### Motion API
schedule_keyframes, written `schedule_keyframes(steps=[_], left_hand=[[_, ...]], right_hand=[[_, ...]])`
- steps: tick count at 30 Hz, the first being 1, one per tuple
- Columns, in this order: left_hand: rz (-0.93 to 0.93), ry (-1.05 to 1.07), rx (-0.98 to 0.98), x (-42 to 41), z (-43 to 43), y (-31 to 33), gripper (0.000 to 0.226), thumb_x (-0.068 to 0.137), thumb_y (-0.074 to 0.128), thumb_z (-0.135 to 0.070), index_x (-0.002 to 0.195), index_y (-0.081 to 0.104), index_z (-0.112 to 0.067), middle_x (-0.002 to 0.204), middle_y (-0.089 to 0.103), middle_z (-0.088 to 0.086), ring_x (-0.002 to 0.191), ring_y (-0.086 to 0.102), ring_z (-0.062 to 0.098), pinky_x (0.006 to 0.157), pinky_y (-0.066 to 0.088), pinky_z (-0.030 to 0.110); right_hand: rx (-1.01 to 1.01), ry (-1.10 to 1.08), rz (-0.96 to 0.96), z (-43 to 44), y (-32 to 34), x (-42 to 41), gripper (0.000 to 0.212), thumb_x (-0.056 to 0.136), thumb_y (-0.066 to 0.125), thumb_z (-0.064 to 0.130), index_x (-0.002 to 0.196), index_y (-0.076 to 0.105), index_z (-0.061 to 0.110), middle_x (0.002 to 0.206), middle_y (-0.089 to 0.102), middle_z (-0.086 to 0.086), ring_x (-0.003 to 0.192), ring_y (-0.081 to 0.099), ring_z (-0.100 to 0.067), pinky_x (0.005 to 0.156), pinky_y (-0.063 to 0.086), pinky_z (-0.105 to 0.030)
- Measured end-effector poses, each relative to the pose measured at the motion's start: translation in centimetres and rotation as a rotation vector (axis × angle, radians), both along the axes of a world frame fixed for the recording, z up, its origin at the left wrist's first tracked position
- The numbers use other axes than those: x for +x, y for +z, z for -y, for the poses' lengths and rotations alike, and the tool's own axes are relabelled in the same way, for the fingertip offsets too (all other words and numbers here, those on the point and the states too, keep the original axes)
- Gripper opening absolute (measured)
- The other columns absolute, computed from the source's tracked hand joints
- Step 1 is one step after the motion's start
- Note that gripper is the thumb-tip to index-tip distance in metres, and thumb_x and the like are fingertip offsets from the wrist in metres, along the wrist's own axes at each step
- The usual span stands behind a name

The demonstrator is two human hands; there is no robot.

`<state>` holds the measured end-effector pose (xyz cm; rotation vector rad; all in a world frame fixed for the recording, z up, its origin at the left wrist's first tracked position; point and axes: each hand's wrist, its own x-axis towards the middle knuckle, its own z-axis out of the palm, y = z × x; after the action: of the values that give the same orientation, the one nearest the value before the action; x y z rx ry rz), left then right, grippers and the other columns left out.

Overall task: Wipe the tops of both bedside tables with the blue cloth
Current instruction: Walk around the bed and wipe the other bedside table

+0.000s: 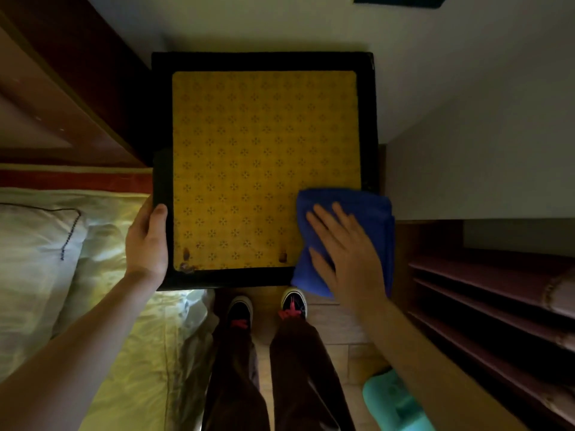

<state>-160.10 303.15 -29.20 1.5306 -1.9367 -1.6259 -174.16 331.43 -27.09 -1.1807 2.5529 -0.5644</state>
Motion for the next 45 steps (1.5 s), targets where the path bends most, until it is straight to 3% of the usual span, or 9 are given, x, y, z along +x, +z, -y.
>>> schedule_keyframes(steps=[4, 9, 15, 26, 32, 36, 38, 41, 45], left_hand=[[-0.026, 0.011, 0.018, 0.0, 0.0, -0.2, 0.034, 0.101, 0.040, -0.029, 0.127, 0.059, -0.020, 0.091, 0.067, -0.010, 0.082, 0.063, 0.009, 0.070, 0.047, 0.025], [-0.046, 0.025, 0.051, -0.1, 0.0, -0.2, 0.035, 0.101, 0.040, -0.027, 0.130, 0.058, -0.017, 0.103, 0.068, -0.002, 0.094, 0.064, 0.015, 0.080, 0.049, 0.029], [-0.057, 0.028, 0.053, -0.2, -0.1, 0.4, 0.035, 0.101, 0.040, -0.024, 0.130, 0.058, -0.014, 0.104, 0.069, -0.003, 0.096, 0.065, 0.012, 0.082, 0.049, 0.026], [-0.023, 0.036, 0.056, -0.3, -0.1, 0.7, 0.025, 0.099, 0.042, -0.031, 0.111, 0.064, -0.037, 0.095, 0.070, -0.011, 0.090, 0.065, 0.012, 0.080, 0.050, 0.030], [-0.021, 0.012, 0.053, -0.4, -0.2, 0.9, 0.027, 0.101, 0.041, -0.029, 0.117, 0.063, -0.028, 0.092, 0.068, -0.009, 0.082, 0.063, 0.009, 0.069, 0.048, 0.020], [0.027, 0.001, 0.044, -0.3, -0.3, 1.2, 0.024, 0.100, 0.040, -0.033, 0.107, 0.062, -0.043, 0.086, 0.067, -0.014, 0.073, 0.061, -0.003, 0.064, 0.046, 0.015], [0.045, -0.020, 0.039, -0.2, -0.4, 1.5, 0.025, 0.101, 0.039, -0.035, 0.112, 0.061, -0.037, 0.086, 0.065, -0.017, 0.072, 0.060, -0.010, 0.062, 0.045, 0.010], [0.088, -0.062, 0.030, 0.1, -0.8, 2.2, 0.036, 0.102, 0.036, -0.035, 0.130, 0.056, -0.026, 0.099, 0.064, -0.015, 0.087, 0.060, 0.003, 0.069, 0.043, 0.019], [0.179, -0.106, 0.019, 1.9, -2.5, 3.7, 0.036, 0.102, 0.038, -0.027, 0.135, 0.051, -0.024, 0.092, 0.061, -0.013, 0.090, 0.057, 0.017, 0.064, 0.039, 0.020]], right_hand=[[-0.027, 0.043, -0.004, -1.5, -0.7, -0.1, 0.049, 0.101, 0.039, 0.035, 0.146, 0.038, 0.014, 0.152, 0.039, 0.001, 0.144, 0.030, -0.023, 0.119, 0.023, -0.037], [-0.132, -0.120, 0.047, 5.8, -0.6, -11.8, 0.048, 0.101, 0.039, 0.033, 0.144, 0.045, 0.012, 0.151, 0.043, -0.006, 0.143, 0.031, -0.025, 0.117, 0.017, -0.028], [-0.108, -0.137, 0.002, 11.5, -0.6, -22.2, 0.053, 0.102, 0.031, 0.038, 0.147, 0.039, 0.011, 0.155, 0.036, -0.009, 0.146, 0.028, -0.027, 0.121, 0.016, -0.034], [-0.017, 0.015, -0.013, 2.7, 0.1, 0.2, 0.051, 0.100, 0.039, 0.035, 0.145, 0.042, 0.012, 0.153, 0.039, -0.004, 0.145, 0.024, -0.024, 0.122, 0.010, -0.032], [0.005, 0.038, 0.029, 2.4, 0.6, 1.0, 0.054, 0.100, 0.036, 0.042, 0.148, 0.038, 0.017, 0.156, 0.031, 0.003, 0.148, 0.020, -0.020, 0.122, 0.015, -0.039], [-0.110, -0.412, 0.091, 0.3, 3.5, 2.4, 0.049, 0.097, 0.045, 0.033, 0.142, 0.045, 0.014, 0.149, 0.043, -0.007, 0.136, 0.038, -0.020, 0.112, 0.032, -0.034], [-0.065, -0.728, 0.060, -1.0, 4.3, 3.7, 0.052, 0.093, 0.054, 0.032, 0.140, 0.043, 0.012, 0.141, 0.044, -0.014, 0.124, 0.044, -0.027, 0.099, 0.041, -0.036], [-0.056, -1.081, 0.377, -1.4, 4.5, 5.4, 0.069, 0.087, 0.067, 0.035, 0.142, 0.035, 0.008, 0.137, 0.036, -0.018, 0.117, 0.046, -0.032, 0.085, 0.041, -0.031], [-0.104, -1.265, 0.500, -0.9, 5.2, 6.1, 0.067, 0.080, 0.076, 0.027, 0.130, 0.041, 0.001, 0.126, 0.045, -0.018, 0.098, 0.047, -0.022, 0.074, 0.040, -0.028]])
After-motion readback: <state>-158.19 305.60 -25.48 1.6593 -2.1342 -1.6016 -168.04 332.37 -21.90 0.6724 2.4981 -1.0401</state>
